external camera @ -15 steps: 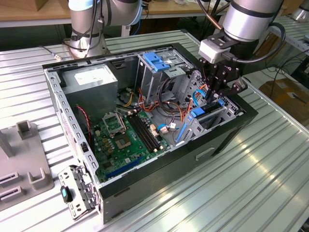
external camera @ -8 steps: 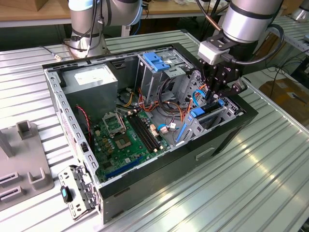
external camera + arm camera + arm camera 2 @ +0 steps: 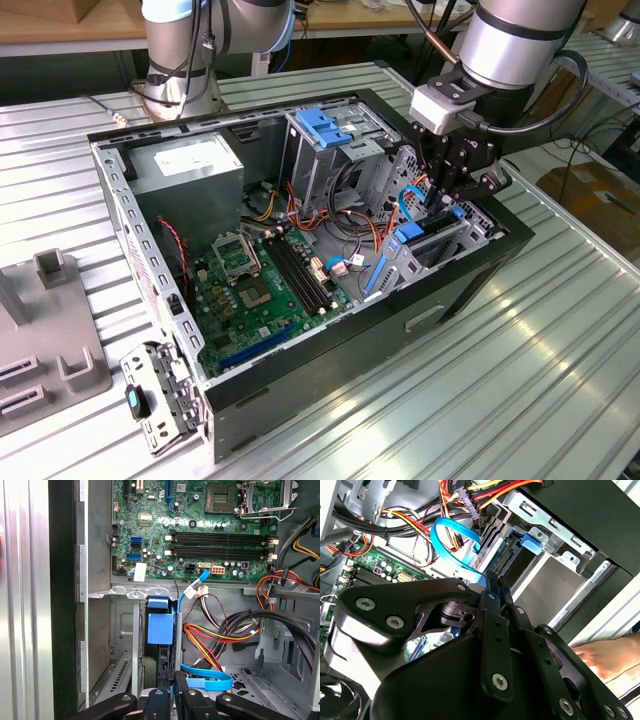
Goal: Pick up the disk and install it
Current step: 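Insert the first disk wire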
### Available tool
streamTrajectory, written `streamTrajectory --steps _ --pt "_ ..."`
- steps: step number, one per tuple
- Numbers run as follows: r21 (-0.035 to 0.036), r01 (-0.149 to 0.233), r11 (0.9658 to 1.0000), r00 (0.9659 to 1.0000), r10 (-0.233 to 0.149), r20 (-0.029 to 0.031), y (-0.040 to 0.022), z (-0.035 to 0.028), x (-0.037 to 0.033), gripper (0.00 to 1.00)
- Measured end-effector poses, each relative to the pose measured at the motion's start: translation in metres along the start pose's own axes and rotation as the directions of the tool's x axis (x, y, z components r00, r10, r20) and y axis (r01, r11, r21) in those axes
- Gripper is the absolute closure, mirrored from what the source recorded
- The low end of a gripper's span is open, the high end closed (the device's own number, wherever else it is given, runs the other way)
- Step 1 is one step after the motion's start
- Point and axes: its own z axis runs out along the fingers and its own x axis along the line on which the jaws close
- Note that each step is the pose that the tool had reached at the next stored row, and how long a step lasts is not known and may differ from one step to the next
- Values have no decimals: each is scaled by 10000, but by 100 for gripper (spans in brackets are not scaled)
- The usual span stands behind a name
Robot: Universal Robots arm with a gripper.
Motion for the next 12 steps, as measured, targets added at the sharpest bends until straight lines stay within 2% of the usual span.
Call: streamTrajectory --steps 6,12 --pt "4 45 10000 10000 -45 15 1 1 0 84" --pt "36 401 9992 9992 -401 56 8 14 22 84"
